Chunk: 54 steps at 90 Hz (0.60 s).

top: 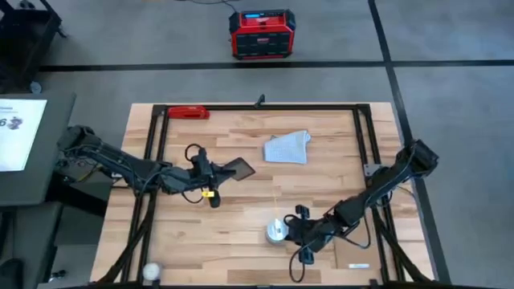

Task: Apply microfiber cloth
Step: Spray the back of the black phone with the spray bottle

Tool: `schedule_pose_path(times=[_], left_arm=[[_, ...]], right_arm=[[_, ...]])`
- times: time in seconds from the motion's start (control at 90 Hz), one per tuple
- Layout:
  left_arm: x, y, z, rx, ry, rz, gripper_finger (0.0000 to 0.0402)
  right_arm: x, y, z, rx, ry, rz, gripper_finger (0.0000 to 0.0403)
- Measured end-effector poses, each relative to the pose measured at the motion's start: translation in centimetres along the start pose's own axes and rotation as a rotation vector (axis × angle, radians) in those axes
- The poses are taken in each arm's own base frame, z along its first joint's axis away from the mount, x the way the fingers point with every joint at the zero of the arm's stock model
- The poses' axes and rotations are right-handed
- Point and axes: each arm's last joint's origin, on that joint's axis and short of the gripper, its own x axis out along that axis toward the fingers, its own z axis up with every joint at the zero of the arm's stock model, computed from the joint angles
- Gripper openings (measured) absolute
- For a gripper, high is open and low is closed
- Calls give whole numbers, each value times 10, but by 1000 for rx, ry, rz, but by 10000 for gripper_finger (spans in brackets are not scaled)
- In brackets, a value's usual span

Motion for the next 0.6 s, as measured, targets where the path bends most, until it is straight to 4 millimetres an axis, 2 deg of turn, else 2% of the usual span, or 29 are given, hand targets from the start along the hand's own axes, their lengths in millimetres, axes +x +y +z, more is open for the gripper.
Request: schedule_pose_path(times=[0.4, 0.511, 0.6], left_arm=[[0, 0, -1, 46, 5, 2, 6], [0, 1, 0, 138, 1, 25, 6], [-1, 1, 2, 258, 1, 29, 6]], right_arm=[[4, -13, 26, -49, -145, 34, 0], [-6, -12, 38, -80, -228, 62, 0], [-23, -16, 46, -101, -258, 40, 0]])
